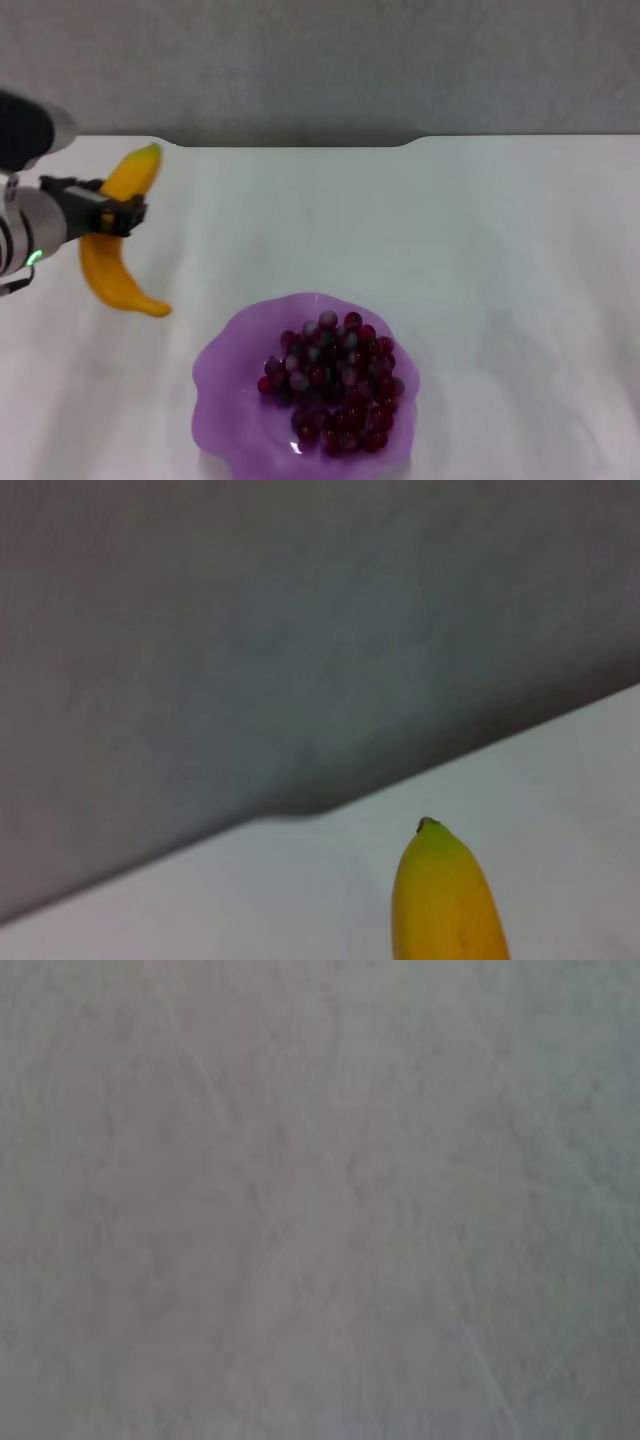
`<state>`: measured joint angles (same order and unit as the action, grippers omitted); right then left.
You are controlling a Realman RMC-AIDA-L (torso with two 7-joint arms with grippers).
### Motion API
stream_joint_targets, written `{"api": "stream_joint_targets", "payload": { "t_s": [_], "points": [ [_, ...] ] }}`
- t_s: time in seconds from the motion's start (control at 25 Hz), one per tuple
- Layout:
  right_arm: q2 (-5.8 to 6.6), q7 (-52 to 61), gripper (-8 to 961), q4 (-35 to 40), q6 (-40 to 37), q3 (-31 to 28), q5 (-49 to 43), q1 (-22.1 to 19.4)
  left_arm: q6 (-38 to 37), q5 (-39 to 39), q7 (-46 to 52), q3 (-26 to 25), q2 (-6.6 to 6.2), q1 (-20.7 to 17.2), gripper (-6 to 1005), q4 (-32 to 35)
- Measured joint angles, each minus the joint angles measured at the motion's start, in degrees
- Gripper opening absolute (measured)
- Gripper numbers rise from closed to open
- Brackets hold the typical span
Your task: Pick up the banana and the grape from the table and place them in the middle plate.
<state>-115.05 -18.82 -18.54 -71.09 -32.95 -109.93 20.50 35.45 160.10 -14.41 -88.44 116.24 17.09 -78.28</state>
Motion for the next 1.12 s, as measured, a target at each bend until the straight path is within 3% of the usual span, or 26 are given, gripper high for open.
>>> {"api": "stream_joint_targets", "payload": {
  "t_s": [0.2,0.36,0.56,1.12],
  "points": [
    [-0.08,0.2,32,1.1,1.4,-0.4,0.0,0.2,10.2,0.2,-0.1,8.0,0.02,-4.4,507,-17.1],
    [-0.08,0.2,32,1.5,1.5,-0.3,1.0,0.6,16.9,3.0,-0.5,16.7,0.04,-5.6,510,-23.3],
    [-0.08,0.2,32,1.6,1.5,0.1,2.7,0.8,20.2,4.5,-0.5,23.8,0.04,-4.5,514,-23.9],
    [-0.08,0.2,32,1.6,1.5,0.3,2.9,0.9,20.6,4.4,1.2,29.3,0.04,0.2,523,-16.9]
  ]
}}
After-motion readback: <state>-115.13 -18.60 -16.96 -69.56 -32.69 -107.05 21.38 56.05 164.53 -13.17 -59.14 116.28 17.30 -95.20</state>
